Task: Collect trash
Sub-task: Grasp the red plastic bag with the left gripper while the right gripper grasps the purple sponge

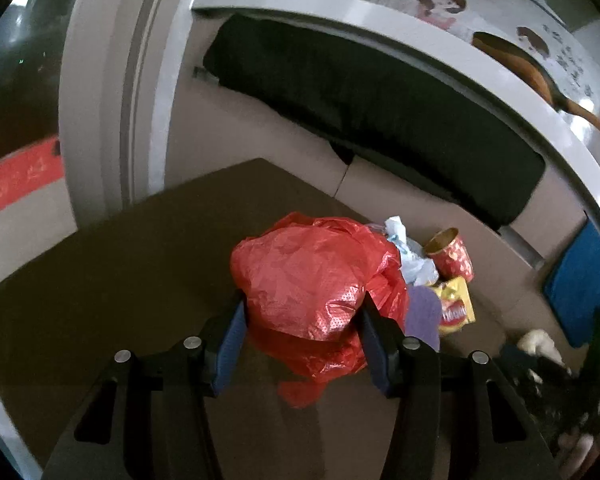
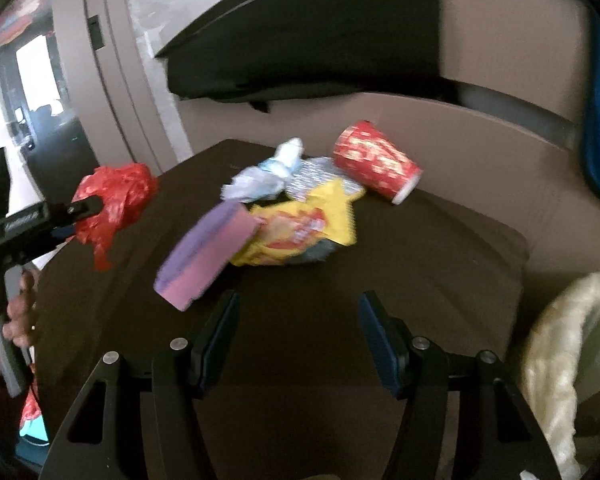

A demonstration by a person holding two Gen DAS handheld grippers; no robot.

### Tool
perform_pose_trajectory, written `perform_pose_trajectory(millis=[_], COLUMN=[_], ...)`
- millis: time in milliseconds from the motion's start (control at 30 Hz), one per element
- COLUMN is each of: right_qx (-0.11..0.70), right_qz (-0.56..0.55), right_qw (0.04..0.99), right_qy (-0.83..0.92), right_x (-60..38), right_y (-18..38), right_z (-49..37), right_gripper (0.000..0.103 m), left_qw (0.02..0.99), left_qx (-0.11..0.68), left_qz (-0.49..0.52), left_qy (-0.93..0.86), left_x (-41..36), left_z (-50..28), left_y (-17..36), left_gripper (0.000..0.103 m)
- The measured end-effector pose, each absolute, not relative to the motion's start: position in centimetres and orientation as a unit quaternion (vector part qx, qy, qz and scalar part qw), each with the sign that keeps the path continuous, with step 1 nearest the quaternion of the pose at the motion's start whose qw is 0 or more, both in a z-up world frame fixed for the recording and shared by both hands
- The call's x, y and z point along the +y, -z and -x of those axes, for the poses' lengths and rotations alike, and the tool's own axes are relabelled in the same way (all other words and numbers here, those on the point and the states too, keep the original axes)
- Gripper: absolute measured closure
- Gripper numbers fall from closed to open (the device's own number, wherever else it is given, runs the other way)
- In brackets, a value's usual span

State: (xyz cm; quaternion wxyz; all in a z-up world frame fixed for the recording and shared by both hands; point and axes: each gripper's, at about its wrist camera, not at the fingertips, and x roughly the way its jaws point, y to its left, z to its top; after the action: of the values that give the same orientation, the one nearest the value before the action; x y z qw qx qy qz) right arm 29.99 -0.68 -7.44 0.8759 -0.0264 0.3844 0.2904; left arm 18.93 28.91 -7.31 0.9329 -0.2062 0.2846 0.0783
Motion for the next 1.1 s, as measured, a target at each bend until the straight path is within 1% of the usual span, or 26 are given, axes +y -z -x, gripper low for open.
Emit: perform_pose_trajectory(millis=[133,267,367,467,567,700,1100], right_qx=[0.387,0.387,0.405,0.423,0.433,0.421,0.374], right_qz=[0.025,0.029,0.012,-0.024,-0.029,-0.002,0.071], right_qw=[0.866,0.863,0.86,0.849,0.844,0.844,0.851], right_qy=[-0.316,-0.324,-0.31,-0.317,-0.316,-0.331,-0.362], right_x=[2.0,4.8,5.8,6.3,7.6,9.4,12.6], right_y=[7.4,7.6,8.7,9.8,10.4,9.9,8.5], right_z=[-30.5,-31.4,-32.9,-34.2,-35.0,-34.5,-31.7], right_gripper=[0.044,0.044,0.049,0.052,0.053,0.056,0.058], left_qw=[0.929,0.932,0.927,0.923,0.921,0.917,0.912], left_qx=[0.284,0.271,0.277,0.281,0.278,0.281,0.29], left_qz=[0.226,0.221,0.234,0.241,0.253,0.261,0.272], left_qy=[-0.075,-0.098,-0.1,-0.1,-0.103,-0.108,-0.099], left_x=[29.3,30.1,31.1,31.7,32.3,32.6,32.5], left_z=[-16.5,-14.8,-14.1,-13.9,-13.6,-13.6,-13.7], left_y=[7.7,7.9,8.3,8.8,9.2,9.8,10.8], left_gripper=[0.049,0.049,0.049,0.049,0.049,0.049,0.048])
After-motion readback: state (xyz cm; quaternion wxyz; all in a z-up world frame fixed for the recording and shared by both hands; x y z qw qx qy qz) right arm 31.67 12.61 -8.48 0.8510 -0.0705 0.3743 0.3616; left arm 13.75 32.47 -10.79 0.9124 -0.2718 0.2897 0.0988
